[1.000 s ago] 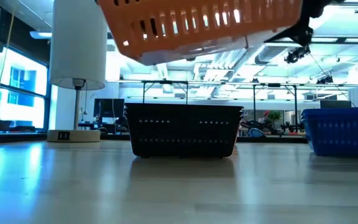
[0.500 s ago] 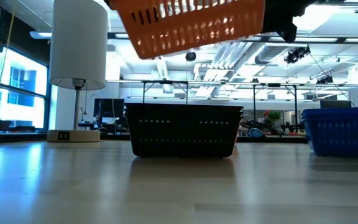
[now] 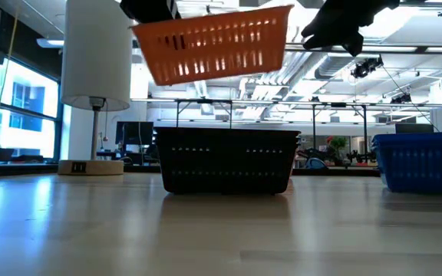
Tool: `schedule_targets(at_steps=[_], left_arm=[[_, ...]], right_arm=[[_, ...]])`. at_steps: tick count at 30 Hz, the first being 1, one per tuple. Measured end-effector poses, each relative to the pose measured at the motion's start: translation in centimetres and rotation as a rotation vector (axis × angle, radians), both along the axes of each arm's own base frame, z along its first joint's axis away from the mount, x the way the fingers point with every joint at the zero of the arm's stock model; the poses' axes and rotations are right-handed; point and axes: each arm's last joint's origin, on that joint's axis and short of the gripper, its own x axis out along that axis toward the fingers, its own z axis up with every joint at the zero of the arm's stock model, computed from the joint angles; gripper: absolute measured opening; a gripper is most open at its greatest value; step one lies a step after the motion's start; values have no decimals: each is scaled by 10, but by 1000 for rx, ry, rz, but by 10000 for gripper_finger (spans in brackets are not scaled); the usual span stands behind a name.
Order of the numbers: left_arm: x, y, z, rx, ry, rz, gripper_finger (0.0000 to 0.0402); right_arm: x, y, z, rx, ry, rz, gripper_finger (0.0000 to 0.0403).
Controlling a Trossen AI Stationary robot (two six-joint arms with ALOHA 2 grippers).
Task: Stack baskets by color
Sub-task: Stack the bottom orange bin on the top orange bin
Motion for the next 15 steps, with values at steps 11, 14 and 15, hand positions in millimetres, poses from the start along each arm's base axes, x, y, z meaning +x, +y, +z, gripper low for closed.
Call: schedule_targets(at_steps=[11,14,15], left_arm=[[-5,1,-4,3,66,9,0],[-9,3,-3,5,115,15,0],[-10,4,-1,4,125,22,0]], right_arm=[[13,1,8,-37,-117,22,169],[21,-1,5,-70,-104,30,169],[25,-2,6,-76,-97,32,169]])
